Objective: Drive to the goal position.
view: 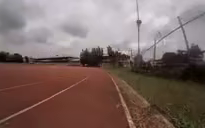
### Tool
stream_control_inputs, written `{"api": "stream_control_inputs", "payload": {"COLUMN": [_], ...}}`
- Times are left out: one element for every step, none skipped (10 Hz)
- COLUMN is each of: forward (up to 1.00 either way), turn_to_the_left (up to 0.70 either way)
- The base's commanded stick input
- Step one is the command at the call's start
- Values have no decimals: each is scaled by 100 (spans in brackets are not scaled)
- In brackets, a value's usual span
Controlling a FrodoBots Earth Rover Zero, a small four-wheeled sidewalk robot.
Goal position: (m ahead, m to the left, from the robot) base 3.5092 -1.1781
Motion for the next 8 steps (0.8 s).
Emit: {"api": "stream_control_inputs", "payload": {"forward": [70, 70, 70, 70, 70, 70, 70, 70], "turn_to_the_left": [-21, -9, 0, 0, 0, 0, 0, 0]}}
